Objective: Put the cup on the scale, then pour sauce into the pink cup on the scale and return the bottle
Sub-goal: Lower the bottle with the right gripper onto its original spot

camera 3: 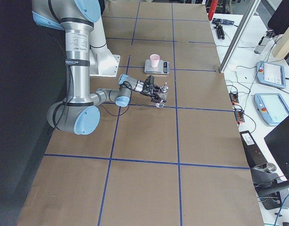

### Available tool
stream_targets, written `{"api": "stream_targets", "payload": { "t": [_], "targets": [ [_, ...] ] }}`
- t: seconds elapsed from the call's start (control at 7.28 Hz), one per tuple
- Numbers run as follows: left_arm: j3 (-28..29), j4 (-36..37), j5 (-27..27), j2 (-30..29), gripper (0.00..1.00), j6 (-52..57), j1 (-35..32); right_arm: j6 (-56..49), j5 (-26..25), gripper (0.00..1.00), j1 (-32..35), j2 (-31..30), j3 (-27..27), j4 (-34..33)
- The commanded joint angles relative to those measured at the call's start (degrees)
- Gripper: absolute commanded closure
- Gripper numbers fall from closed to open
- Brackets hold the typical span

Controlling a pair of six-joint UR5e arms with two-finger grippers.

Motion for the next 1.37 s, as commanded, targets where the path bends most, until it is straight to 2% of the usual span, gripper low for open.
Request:
{"api": "stream_targets", "payload": {
  "t": [0.0,0.69,0.82,0.96,1.24],
  "targets": [
    [0.06,-0.01,0.03,-0.08,0.00,0.06,0.00,0.00,0.18,1.00,-0.11,0.06,0.31,0.09],
    [0.06,-0.01,0.11,0.01,0.00,0.14,0.00,0.09,0.18,1.00,-0.81,0.33,0.48,0.09],
    [0.06,-0.01,0.11,-0.08,0.00,0.14,0.09,0.00,0.18,0.87,-0.99,0.33,0.49,0.09],
    [0.06,-0.01,0.11,-0.08,0.00,0.14,0.09,0.09,0.09,0.61,-0.99,0.33,0.57,0.09],
    [0.06,-0.01,0.11,-0.08,0.00,0.14,0.09,0.09,0.09,0.27,-0.99,0.33,0.75,0.09]
  ]
}}
